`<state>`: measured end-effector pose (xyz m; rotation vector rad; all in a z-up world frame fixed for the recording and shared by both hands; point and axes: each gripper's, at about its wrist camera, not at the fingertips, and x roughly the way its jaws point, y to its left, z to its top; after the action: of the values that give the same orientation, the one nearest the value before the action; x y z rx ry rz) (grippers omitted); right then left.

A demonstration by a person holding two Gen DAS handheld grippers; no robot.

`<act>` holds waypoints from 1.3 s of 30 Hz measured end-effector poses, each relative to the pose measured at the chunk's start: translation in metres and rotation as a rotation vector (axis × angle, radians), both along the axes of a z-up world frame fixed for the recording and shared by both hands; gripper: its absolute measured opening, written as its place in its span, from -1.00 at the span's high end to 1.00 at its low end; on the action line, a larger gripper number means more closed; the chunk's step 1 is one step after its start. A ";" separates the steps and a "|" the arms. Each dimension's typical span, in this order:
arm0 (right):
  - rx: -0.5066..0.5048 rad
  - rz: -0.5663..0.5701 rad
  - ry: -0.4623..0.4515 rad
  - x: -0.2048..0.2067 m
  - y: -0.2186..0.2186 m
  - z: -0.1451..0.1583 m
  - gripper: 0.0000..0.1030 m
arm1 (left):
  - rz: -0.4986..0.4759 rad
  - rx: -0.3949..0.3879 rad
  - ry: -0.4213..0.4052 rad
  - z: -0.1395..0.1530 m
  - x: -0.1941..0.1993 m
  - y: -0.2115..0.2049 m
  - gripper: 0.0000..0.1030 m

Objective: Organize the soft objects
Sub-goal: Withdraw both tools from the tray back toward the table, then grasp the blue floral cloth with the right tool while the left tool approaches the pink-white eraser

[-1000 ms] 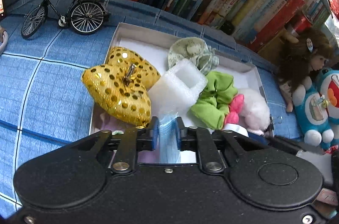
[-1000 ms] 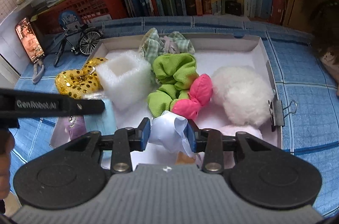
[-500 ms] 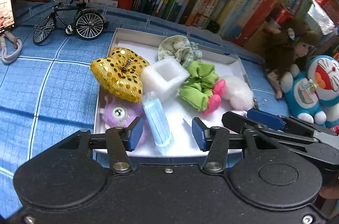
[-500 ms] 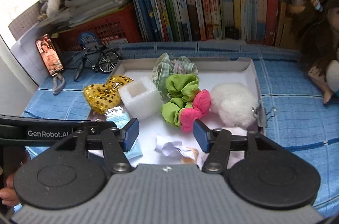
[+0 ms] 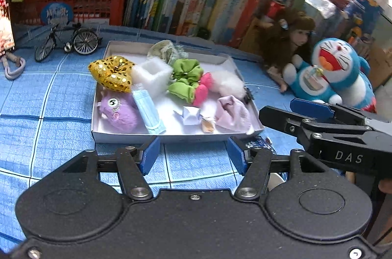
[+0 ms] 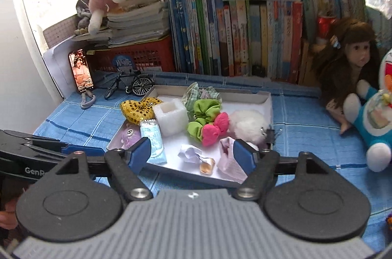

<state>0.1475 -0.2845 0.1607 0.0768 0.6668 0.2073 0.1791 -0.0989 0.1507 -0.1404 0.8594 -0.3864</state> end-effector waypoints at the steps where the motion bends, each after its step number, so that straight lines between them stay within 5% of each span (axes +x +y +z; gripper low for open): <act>1: 0.001 -0.001 -0.011 -0.006 -0.002 0.001 -0.64 | -0.002 0.003 -0.017 0.002 -0.007 -0.001 -0.17; 15: 0.006 -0.060 -0.062 -0.057 -0.024 0.006 -0.72 | -0.083 0.041 -0.205 0.008 -0.086 -0.017 -0.29; 29: 0.008 -0.158 0.007 -0.057 -0.058 -0.018 -0.72 | -0.252 0.053 -0.332 -0.018 -0.179 -0.018 0.36; 39: 0.051 -0.227 0.133 -0.041 -0.081 -0.048 -0.49 | -0.195 0.033 -0.374 -0.081 -0.223 -0.067 0.44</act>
<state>0.1064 -0.3652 0.1126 0.2155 0.7788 0.0005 -0.0443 -0.1662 0.0695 0.0475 0.5099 -0.5606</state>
